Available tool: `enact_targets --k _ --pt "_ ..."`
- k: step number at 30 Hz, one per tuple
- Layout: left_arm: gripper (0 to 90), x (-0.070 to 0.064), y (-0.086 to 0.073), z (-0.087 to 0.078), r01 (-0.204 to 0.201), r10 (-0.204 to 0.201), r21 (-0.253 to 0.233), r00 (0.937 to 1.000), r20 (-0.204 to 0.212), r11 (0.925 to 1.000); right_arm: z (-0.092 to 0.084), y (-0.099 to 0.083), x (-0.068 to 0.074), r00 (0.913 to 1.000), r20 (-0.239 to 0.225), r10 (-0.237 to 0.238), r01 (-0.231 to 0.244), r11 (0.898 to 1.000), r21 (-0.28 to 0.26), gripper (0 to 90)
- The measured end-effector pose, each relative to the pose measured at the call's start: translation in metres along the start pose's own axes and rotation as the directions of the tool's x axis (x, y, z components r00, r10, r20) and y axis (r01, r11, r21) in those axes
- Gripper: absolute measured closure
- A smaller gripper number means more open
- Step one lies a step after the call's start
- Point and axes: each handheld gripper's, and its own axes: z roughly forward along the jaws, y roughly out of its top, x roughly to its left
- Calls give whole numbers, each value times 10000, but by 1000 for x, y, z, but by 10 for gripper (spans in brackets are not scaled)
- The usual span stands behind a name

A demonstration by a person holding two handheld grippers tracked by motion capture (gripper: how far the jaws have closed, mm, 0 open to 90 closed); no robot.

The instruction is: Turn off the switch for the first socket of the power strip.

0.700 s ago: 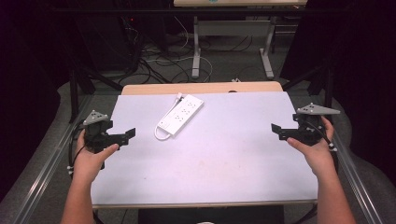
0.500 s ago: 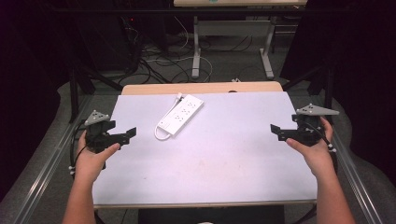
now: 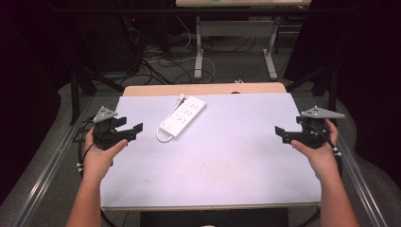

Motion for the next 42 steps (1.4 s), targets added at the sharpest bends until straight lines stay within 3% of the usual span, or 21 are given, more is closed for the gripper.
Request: enact_targets --k 10,16,24,37,42 --pt "350 -2 22 11 -172 173 -118 9998 89 9998 -2 -1 0 9997 -135 209 -208 9997 123 114" --pt "369 -3 35 17 191 -191 -53 9998 15 9998 -2 -1 0 9993 -180 326 -324 9994 119 113" --pt "405 -4 54 27 23 -25 -122 10000 -86 9999 -2 -2 2 9995 -189 239 -237 9996 130 112" --pt "462 -5 80 44 148 -142 585 9998 -101 9982 -1 -2 2 9996 -184 198 -195 9997 143 111" --pt "477 -7 85 55 249 -247 639 9997 -43 9976 -1 -3 1 9995 -216 215 -212 9996 176 110"
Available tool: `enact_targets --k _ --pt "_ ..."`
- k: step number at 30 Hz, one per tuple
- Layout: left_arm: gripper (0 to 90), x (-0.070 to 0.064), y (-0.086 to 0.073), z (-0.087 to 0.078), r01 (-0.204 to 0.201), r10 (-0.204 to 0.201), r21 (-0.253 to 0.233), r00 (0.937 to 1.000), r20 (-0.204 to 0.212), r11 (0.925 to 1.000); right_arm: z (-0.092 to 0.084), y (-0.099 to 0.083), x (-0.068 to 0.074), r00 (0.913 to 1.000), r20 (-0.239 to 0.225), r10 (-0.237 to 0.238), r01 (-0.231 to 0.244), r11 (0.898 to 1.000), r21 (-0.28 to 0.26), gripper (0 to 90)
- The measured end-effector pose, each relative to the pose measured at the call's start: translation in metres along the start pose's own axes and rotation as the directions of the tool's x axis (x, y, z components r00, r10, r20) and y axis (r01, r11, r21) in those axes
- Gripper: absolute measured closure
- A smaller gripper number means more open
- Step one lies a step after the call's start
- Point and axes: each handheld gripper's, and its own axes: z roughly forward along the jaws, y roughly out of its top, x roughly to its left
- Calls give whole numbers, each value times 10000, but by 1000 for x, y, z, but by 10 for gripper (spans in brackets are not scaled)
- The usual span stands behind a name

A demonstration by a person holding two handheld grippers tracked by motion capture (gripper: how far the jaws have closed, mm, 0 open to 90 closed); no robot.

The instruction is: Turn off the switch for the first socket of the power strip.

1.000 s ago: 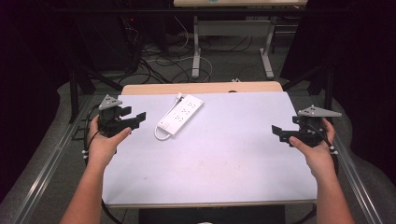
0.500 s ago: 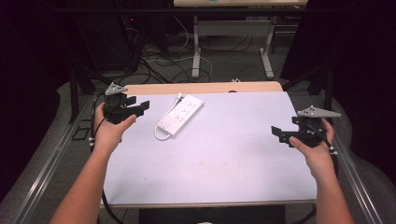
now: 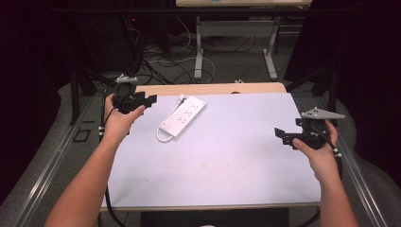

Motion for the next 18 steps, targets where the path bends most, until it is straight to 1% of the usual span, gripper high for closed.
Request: enact_targets --k 1,2,4,5,8,9,12,13,14,15,16,17,18 --pt "481 0 2 1 -85 85 174 10000 26 9998 0 0 0 10000 10 68 -68 10000 16 110" --pt "491 -1 2 4 -99 99 111 9999 -20 9999 0 0 0 10000 8 41 -42 10000 11 108" --pt "507 -3 5 7 -137 135 254 9999 50 9996 0 0 0 10000 -15 86 -86 10000 36 108" --pt "507 -4 5 10 -99 99 176 10000 12 9998 0 0 0 10000 -15 86 -86 10000 36 108" --pt "520 -4 8 17 -150 153 330 9999 -67 9993 0 0 -1 10000 6 87 -87 9999 50 106" --pt "528 -4 9 19 -136 137 341 9999 -38 9993 0 0 -1 9999 72 97 -97 10000 -8 106" --pt "542 -6 12 24 -20 26 394 9999 -161 9992 -1 -1 -1 9999 87 90 -90 10000 -5 105" --pt "547 -7 12 26 -56 63 374 9998 -177 9993 0 -1 -1 9999 58 145 -145 9999 -28 104" --pt "558 -8 13 28 26 -17 458 9998 -189 9989 -1 -1 -2 9999 70 91 -91 10000 -39 104" --pt "566 -8 14 30 8 -4 434 9999 -108 9991 -1 -1 -2 9999 65 99 -99 9999 -40 104" --pt "575 -9 14 31 -55 62 499 9999 -137 9987 -1 -1 -2 10000 31 93 -93 10000 10 104" --pt "575 -10 15 33 -29 37 464 9999 -164 9989 -1 -1 -2 10000 31 93 -93 10000 10 104" --pt "592 -11 15 35 -31 41 512 9998 -181 9987 0 -1 -2 9999 114 55 -55 10000 -2 103"
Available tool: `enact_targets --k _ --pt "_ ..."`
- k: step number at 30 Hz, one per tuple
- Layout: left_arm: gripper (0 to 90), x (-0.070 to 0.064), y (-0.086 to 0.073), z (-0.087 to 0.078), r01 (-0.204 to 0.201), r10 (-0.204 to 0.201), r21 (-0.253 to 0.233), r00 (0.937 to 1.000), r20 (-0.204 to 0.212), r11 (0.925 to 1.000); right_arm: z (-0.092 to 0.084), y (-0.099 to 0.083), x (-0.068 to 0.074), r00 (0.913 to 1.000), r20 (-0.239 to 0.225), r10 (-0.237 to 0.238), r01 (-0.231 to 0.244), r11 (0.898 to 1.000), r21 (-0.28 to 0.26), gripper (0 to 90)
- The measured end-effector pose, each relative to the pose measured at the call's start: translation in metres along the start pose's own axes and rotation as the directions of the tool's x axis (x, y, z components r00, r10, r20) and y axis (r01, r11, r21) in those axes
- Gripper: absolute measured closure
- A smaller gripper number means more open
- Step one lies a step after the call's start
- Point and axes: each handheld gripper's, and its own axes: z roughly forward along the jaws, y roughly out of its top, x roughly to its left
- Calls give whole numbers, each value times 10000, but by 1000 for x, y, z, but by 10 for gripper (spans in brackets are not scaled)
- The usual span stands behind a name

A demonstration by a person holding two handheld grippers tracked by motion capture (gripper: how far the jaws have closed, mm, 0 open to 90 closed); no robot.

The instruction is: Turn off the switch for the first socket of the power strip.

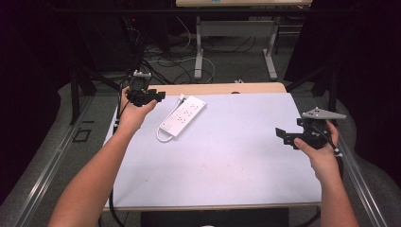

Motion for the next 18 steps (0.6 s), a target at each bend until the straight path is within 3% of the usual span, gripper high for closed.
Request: enact_targets --k 7,12,18 --pt "624 -6 4 14 -66 68 169 9999 -89 9998 1 0 0 10000 12 3 -3 10000 5 102" --pt "642 -8 6 25 -288 302 364 9988 -386 9989 2 -1 0 10000 8 22 -22 10000 18 102" --pt "680 -6 7 37 -115 146 503 9980 -614 9987 1 -1 -2 10000 -34 21 -21 10000 31 102"
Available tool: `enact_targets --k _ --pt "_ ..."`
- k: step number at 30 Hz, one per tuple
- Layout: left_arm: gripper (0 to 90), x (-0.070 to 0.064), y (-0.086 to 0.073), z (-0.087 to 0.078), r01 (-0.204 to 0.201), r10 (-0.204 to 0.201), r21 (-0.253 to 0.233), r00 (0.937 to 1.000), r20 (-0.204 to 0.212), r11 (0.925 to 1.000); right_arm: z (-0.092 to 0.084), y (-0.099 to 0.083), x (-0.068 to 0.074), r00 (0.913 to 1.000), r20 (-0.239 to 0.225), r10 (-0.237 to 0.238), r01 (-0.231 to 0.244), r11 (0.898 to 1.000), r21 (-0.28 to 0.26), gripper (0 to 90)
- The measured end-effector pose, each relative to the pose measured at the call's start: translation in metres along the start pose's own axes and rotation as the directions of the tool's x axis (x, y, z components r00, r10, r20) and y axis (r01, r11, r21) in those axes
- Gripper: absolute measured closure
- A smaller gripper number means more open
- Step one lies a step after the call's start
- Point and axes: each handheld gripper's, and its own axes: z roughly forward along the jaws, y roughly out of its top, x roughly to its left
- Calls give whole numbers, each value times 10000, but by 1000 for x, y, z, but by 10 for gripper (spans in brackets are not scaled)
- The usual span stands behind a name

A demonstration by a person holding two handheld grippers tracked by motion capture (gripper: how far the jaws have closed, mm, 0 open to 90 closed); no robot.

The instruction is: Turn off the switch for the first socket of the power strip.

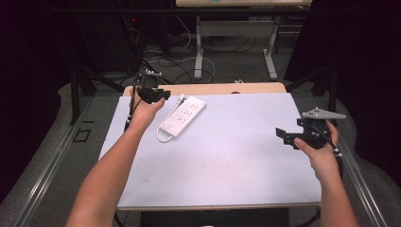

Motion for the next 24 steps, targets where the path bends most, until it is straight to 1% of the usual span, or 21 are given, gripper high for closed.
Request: enact_targets --k 4,5,7,10,12,13,14,15,21,24 --pt "704 0 0 8 180 -178 147 9997 -153 9997 1 0 0 10000 16 -4 4 10000 47 102" --pt "707 0 1 10 117 -114 144 9998 -149 9998 1 0 0 10000 29 -25 25 10000 68 102" --pt "711 0 2 14 180 -179 104 9997 -147 9998 1 -1 0 10000 17 -8 8 10000 77 102" --pt "719 0 2 19 283 -280 183 9994 -201 9994 3 -1 0 10000 2 -4 4 10000 89 102" --pt "720 -1 3 23 328 -320 235 9990 -307 9992 3 -1 0 10000 10 24 -24 9999 102 102" --pt "725 -1 3 24 264 -256 250 9991 -327 9993 3 -2 0 10000 19 -14 13 9999 104 102" --pt "732 -2 3 26 349 -339 249 9987 -379 9991 3 -2 0 10000 11 0 -1 9999 108 102" --pt "736 -1 4 28 341 -331 248 9987 -395 9991 4 -2 0 10000 3 23 -23 9999 107 102" --pt "760 -1 3 37 613 -597 285 9967 -543 9977 4 -2 -1 10000 30 48 -48 9999 152 102" --pt "776 0 3 41 720 -694 440 9958 -589 9964 5 -3 -1 10000 48 80 -80 9999 136 102"
